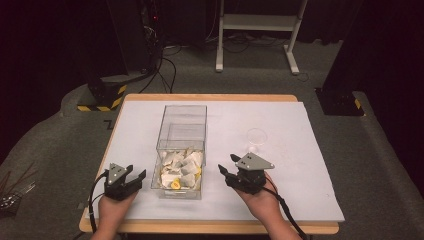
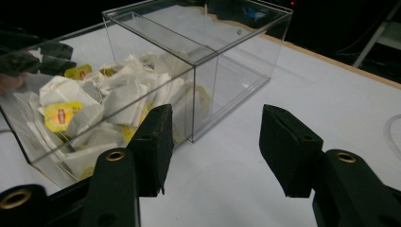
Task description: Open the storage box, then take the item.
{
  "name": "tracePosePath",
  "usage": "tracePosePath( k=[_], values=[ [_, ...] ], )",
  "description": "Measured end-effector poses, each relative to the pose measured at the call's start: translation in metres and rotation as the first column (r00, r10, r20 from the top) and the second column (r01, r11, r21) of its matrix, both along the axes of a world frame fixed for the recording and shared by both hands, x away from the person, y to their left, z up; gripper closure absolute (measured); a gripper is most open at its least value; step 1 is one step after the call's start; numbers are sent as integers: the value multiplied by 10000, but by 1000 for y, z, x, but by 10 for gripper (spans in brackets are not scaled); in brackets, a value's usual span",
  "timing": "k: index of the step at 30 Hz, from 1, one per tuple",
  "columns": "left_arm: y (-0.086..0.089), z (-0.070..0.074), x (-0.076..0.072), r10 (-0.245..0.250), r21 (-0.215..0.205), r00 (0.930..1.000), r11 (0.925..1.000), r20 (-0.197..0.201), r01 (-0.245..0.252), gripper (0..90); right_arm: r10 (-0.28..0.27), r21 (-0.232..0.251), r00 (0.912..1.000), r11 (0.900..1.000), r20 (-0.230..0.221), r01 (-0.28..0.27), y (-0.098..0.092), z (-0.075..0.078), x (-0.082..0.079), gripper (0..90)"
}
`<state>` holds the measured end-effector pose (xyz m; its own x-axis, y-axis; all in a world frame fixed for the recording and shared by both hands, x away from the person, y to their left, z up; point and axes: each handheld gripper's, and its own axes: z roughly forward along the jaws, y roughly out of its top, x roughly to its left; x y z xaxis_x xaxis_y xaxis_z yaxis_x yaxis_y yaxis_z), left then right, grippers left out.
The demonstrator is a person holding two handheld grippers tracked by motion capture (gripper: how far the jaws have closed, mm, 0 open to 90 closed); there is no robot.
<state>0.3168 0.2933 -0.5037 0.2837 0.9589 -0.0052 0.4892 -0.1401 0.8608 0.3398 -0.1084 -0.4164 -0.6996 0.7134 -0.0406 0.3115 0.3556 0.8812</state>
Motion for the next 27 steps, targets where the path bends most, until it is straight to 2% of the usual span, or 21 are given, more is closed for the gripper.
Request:
tracePosePath(
  k=[4,12,13,18,27],
  values=[
    [-1,0,-1,-83,124,9999,9999,79,82,430,106,41,9999,9999,-13,-106,7,6,1,444],
    [0,0,0,-67,-9,10000,10000,11,67,426,430,57,9990,9991,-111,-429,18,9,2,450],
    [0,0,-1,-78,-121,9999,9999,71,79,424,476,16,9988,9989,-84,-475,21,10,2,449],
    [1,0,-1,-195,-29,9997,9998,140,195,421,560,-43,9984,9984,1,-560,25,12,4,449],
    [1,0,-1,-194,-197,9998,9996,68,195,421,1032,93,9947,9946,-14,-1032,37,16,4,437]
  ],
)
